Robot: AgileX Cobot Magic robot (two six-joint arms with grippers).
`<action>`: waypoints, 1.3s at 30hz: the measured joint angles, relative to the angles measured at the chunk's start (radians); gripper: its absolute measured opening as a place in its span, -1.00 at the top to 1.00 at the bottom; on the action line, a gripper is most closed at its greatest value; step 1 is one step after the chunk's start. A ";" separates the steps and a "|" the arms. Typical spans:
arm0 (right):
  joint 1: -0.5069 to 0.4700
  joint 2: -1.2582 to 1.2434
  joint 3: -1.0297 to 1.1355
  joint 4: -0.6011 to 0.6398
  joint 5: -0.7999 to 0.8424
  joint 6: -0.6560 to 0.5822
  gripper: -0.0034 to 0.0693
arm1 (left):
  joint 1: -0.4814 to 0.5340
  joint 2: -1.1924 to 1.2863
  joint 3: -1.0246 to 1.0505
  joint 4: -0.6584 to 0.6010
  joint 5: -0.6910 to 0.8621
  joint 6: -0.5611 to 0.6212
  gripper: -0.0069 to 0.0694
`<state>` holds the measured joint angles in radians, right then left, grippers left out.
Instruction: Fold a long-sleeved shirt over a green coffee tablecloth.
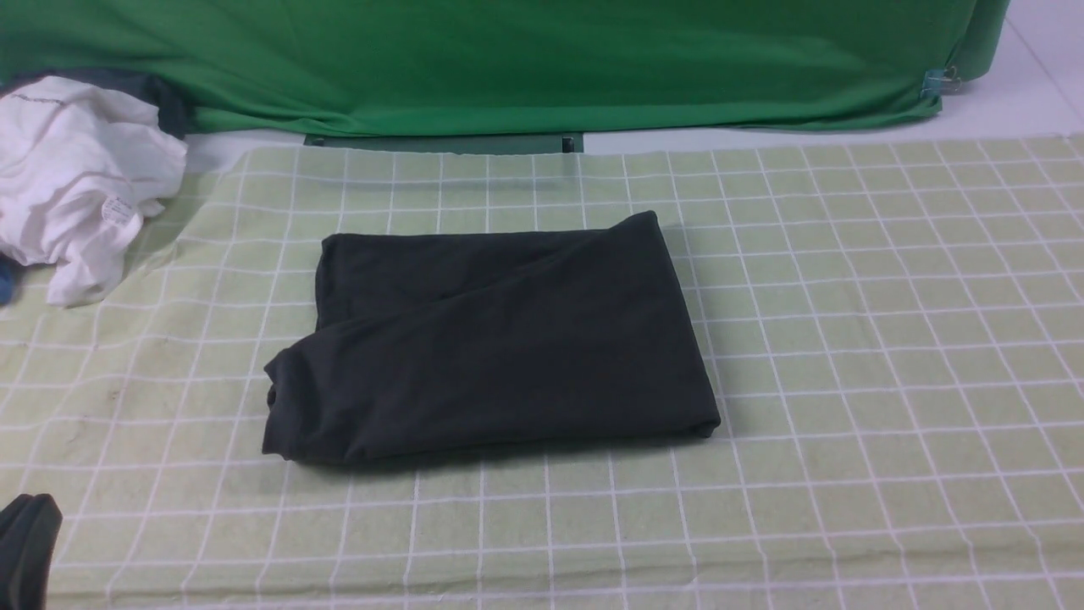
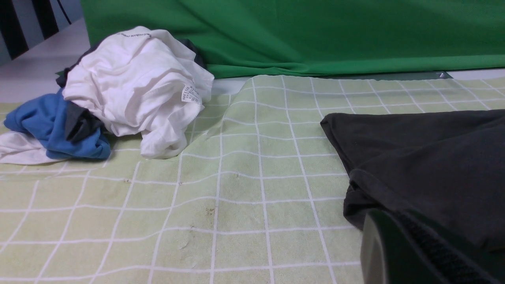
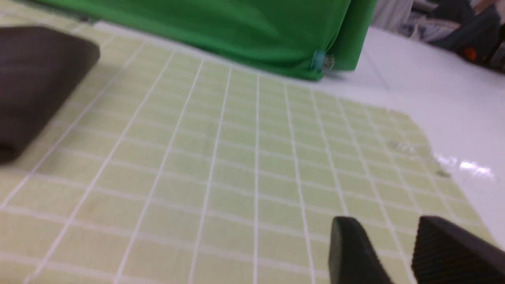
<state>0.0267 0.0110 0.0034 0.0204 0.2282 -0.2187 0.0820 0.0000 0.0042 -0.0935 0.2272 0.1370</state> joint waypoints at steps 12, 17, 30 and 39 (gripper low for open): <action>0.000 -0.011 0.006 0.000 0.009 0.001 0.25 | 0.000 0.000 0.000 0.000 0.001 0.000 0.78; 0.000 -0.011 0.006 0.000 0.009 0.003 0.25 | 0.000 0.000 0.000 0.000 0.001 0.000 0.78; 0.002 -0.011 0.006 0.001 0.009 0.003 0.25 | 0.000 0.000 0.000 0.000 0.001 0.000 0.78; 0.002 -0.011 0.006 0.001 0.009 0.003 0.25 | 0.000 0.000 0.000 0.000 0.001 0.000 0.78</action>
<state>0.0286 0.0000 0.0097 0.0213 0.2374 -0.2158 0.0820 0.0000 0.0042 -0.0935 0.2283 0.1370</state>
